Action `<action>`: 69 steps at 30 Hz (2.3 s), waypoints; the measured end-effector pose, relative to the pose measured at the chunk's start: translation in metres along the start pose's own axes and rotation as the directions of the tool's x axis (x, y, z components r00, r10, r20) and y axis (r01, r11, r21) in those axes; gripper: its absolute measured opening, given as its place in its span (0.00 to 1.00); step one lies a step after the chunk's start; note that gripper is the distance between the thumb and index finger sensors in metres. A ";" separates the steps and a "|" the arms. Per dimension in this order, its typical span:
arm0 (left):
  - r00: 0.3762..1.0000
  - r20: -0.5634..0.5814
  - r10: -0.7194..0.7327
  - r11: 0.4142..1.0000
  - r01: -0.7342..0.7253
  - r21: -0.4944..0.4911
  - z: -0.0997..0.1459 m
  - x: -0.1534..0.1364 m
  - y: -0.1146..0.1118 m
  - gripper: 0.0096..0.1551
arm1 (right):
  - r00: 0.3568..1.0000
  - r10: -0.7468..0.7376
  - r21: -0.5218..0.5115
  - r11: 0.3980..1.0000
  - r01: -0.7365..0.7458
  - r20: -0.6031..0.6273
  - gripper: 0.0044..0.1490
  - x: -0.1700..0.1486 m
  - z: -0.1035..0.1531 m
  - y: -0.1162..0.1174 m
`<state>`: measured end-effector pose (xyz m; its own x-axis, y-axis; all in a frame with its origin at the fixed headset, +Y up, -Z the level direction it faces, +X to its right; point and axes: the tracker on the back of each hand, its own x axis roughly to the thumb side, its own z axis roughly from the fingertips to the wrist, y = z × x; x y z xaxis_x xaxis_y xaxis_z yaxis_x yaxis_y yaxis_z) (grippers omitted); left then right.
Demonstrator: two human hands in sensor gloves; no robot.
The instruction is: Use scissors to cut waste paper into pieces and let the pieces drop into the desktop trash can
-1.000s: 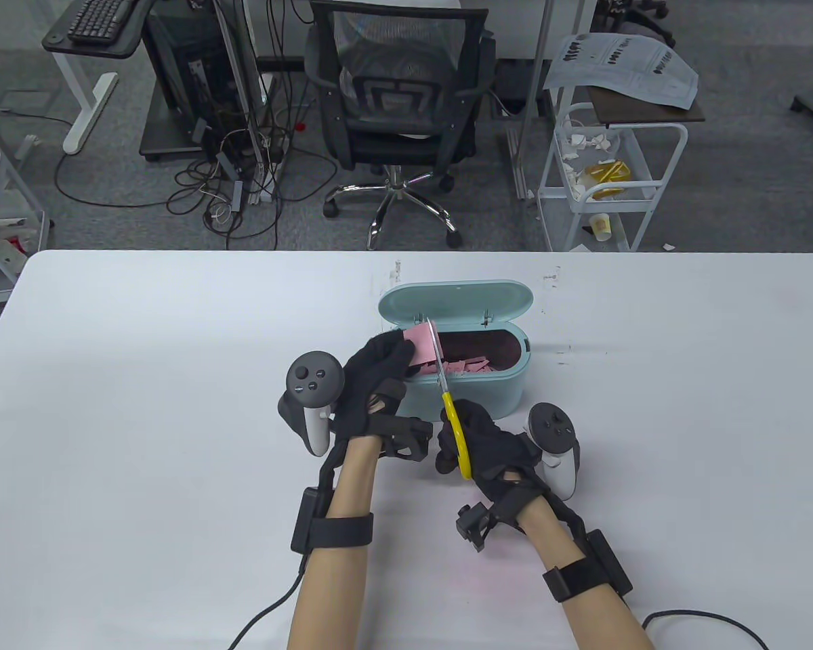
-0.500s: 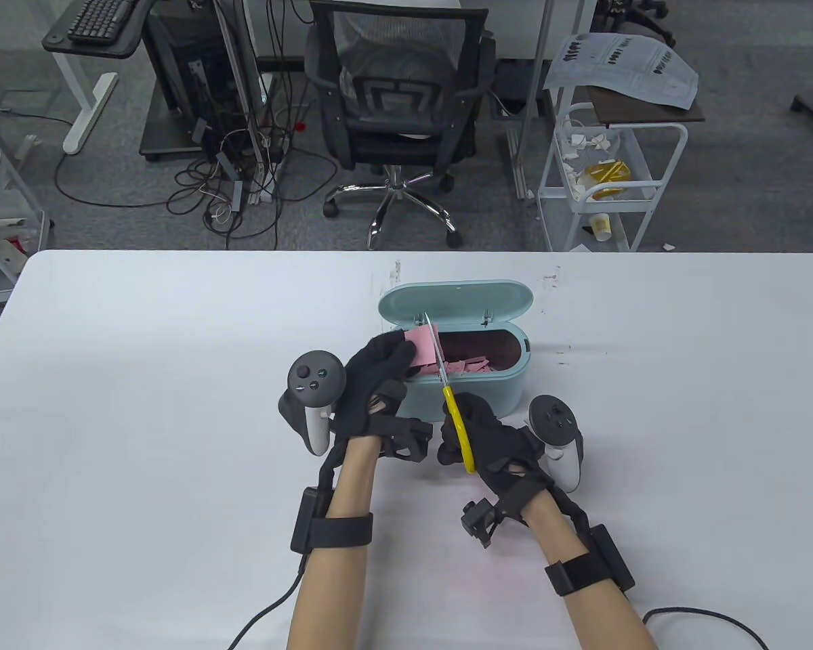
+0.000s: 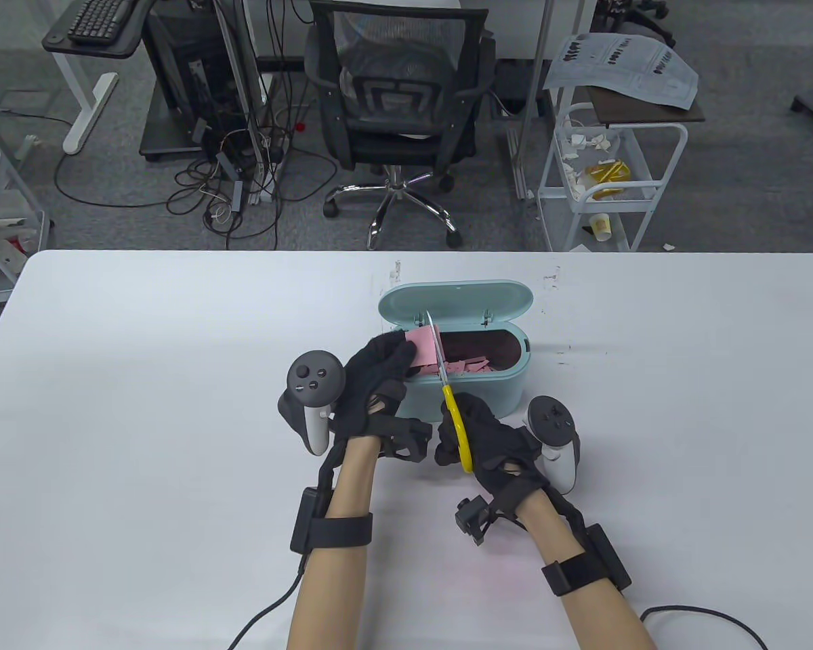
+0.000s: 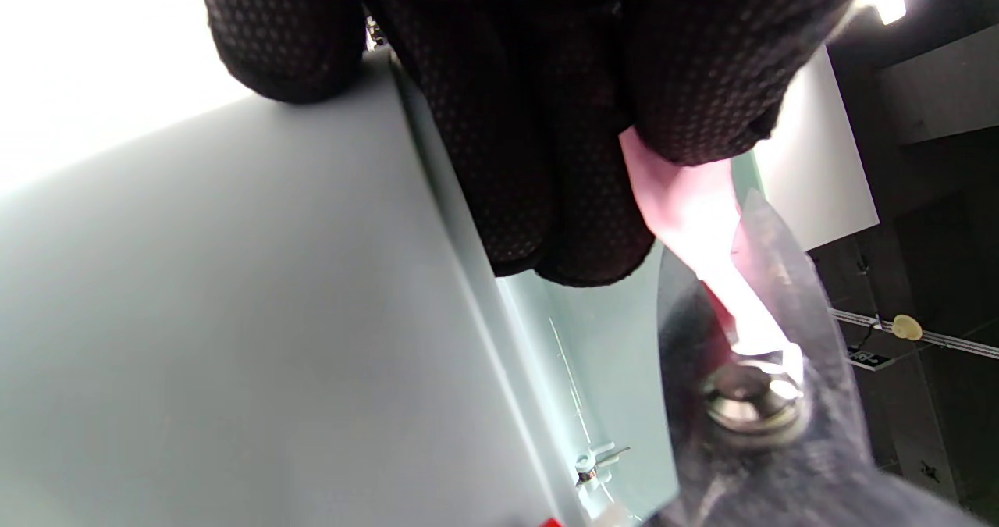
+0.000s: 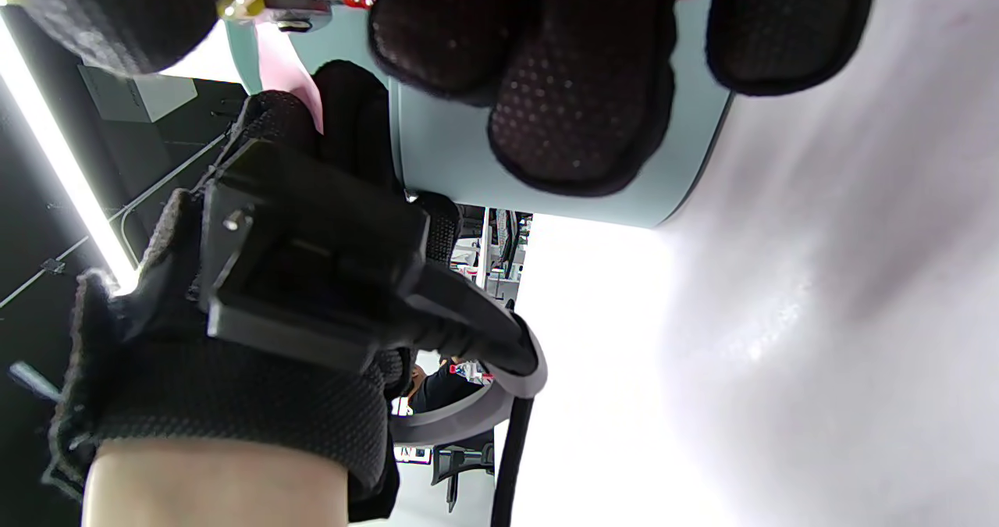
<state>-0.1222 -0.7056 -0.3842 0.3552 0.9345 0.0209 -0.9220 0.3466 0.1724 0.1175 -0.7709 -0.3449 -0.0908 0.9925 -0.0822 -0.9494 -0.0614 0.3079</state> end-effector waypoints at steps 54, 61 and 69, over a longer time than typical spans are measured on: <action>0.999 -0.020 0.038 0.999 -0.038 0.003 0.000 -0.001 0.001 0.18 | 0.999 0.038 0.061 0.997 -0.038 0.002 0.56 -0.008 0.005 0.012; 0.999 -0.015 0.045 0.999 -0.045 -0.016 0.000 -0.001 0.001 0.18 | 1.000 0.016 0.015 1.000 -0.016 0.008 0.50 -0.007 0.005 0.010; 0.999 -0.005 0.047 0.998 -0.047 -0.036 -0.001 -0.001 0.002 0.18 | 1.000 0.016 0.000 1.000 -0.016 0.016 0.51 -0.005 0.005 0.006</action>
<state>-0.1242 -0.7057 -0.3853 0.3109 0.9501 0.0241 -0.9427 0.3050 0.1354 0.1144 -0.7760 -0.3376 -0.1011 0.9929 -0.0624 -0.9477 -0.0771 0.3096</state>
